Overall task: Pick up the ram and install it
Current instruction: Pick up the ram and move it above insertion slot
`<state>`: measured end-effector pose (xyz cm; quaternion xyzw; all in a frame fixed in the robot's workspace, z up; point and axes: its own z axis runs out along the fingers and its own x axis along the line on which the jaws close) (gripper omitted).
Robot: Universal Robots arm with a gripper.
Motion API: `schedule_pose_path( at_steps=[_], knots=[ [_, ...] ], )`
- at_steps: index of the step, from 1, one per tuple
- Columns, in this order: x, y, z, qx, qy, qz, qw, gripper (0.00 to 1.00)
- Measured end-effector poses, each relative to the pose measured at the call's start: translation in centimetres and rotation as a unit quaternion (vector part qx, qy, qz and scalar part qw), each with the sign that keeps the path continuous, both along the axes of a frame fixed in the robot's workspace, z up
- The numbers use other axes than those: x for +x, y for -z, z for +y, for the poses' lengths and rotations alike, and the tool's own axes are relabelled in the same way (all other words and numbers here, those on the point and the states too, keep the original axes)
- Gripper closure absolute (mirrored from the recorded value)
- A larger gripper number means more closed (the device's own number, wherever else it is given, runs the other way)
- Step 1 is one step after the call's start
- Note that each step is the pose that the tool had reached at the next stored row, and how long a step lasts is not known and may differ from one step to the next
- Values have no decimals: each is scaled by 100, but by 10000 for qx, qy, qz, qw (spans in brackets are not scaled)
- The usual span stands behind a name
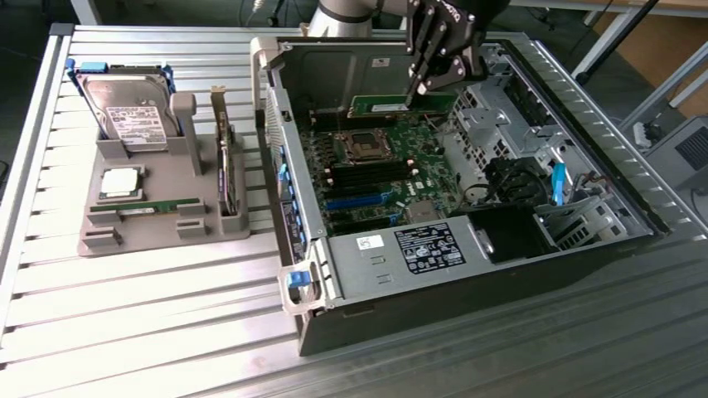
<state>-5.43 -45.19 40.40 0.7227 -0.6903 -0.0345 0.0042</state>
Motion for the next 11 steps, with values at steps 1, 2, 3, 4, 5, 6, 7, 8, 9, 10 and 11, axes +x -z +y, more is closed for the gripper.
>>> schedule_pose_path(
  at_steps=[1, 2, 3, 4, 5, 6, 7, 8, 9, 10, 11],
  knots=[
    [16, 0, 0, 0, 0, 0, 10000, 87],
    [38, 0, 0, 0, 0, 0, 10000, 87],
    [46, 0, 0, 0, 0, 0, 10000, 87],
    [56, 0, 0, 0, 0, 0, 10000, 87],
    [81, 0, 0, 0, 0, 0, 10000, 87],
    [93, 0, 0, 0, 0, 0, 10000, 87],
    [103, 0, 0, 0, 0, 0, 10000, 87],
    [112, 0, 0, 0, 0, 0, 10000, 87],
    [127, 0, 0, 0, 0, 0, 10000, 87],
    [137, 0, 0, 0, 0, 0, 10000, 87],
    [148, 0, 0, 0, 0, 0, 10000, 87]
  ],
)
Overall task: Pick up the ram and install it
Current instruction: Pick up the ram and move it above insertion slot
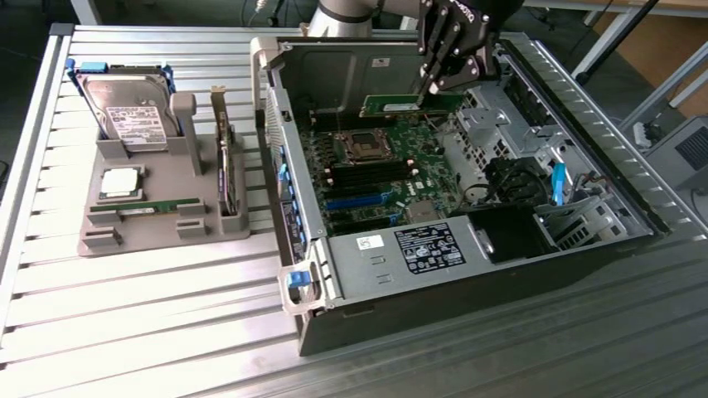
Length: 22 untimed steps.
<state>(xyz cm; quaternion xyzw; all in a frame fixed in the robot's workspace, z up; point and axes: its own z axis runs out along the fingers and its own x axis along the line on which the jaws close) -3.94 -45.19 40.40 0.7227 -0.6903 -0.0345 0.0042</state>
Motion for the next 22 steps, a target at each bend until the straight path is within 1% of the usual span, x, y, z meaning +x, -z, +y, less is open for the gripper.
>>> schedule_pose_path(
  at_steps=[5, 10, 12, 14, 15, 17, 22],
  knots=[
    [68, 0, 0, 0, 0, 0, 10000, 87],
    [191, 0, 0, 0, 0, 0, 10000, 87],
    [275, 0, 11, 0, 0, 0, 10000, 87],
    [319, 0, 49, -2, -1, 0, 10000, 87],
    [337, 0, 75, -3, -1, 0, 10000, 87],
    [365, 0, 106, -4, -1, 0, 10000, 87],
    [438, 0, 151, -6, -1, 0, 10000, 87]
  ],
)
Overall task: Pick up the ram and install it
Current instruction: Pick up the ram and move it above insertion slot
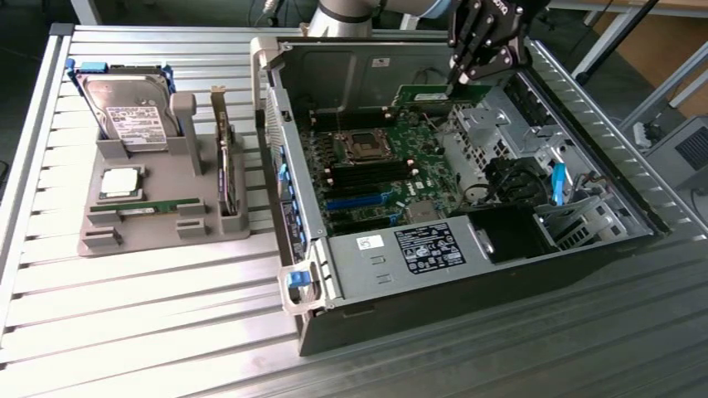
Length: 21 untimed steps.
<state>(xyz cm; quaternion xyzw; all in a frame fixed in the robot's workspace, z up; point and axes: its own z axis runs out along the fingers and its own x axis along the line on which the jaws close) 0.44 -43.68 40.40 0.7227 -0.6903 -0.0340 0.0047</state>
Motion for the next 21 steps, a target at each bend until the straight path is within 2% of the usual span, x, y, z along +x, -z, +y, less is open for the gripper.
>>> schedule_pose_path(
  at_steps=[8, 13, 21],
  knots=[
    [145, 0, 49, -1, 0, 0, 10000, 87],
    [212, 0, 119, -2, 0, 0, 10000, 87],
    [215, 0, 125, -2, 0, 0, 10000, 87]
  ],
)
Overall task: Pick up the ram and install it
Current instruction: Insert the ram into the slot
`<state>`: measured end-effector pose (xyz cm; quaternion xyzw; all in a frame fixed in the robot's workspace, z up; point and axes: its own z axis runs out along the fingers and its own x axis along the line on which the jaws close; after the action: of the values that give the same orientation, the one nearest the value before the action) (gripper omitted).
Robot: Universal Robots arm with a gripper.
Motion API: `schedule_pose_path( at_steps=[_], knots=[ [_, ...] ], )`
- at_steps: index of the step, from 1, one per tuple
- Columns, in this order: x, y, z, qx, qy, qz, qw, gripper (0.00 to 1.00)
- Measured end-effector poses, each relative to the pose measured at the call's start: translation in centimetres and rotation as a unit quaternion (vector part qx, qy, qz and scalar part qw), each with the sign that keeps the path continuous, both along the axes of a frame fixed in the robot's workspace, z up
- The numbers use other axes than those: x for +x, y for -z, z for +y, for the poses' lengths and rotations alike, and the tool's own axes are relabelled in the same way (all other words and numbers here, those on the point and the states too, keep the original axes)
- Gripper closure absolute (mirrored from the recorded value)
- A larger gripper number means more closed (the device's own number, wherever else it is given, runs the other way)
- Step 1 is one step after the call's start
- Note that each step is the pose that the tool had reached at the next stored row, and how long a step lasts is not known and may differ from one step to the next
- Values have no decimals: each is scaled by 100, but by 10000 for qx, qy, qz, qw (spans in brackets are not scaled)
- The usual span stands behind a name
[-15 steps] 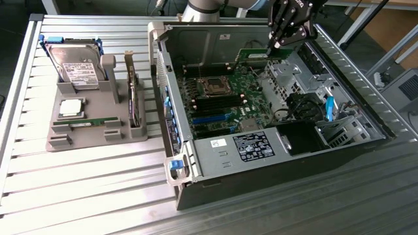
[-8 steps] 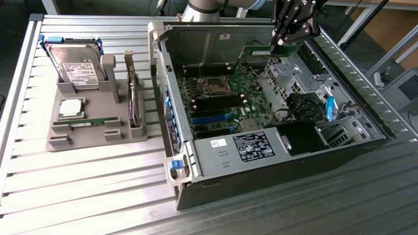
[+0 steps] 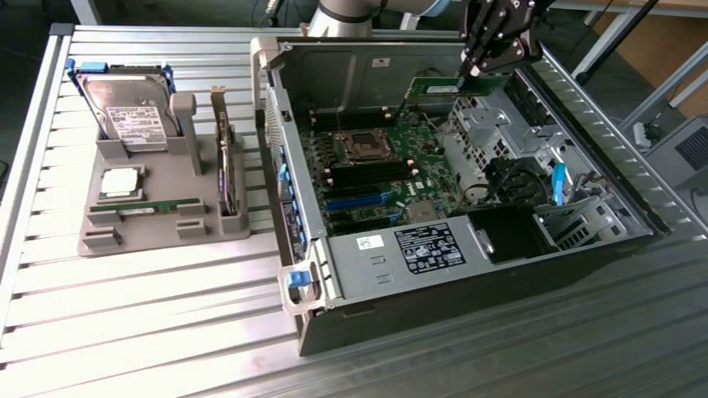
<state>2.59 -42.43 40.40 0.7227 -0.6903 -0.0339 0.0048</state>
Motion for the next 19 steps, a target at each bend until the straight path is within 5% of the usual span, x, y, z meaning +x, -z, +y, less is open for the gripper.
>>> schedule_pose_path(
  at_steps=[7, 19],
  knots=[
    [0, 0, 0, 0, 0, 0, 10000, 87],
    [-22, 143, 1, 0, 0, 2, 10000, 87]
  ],
)
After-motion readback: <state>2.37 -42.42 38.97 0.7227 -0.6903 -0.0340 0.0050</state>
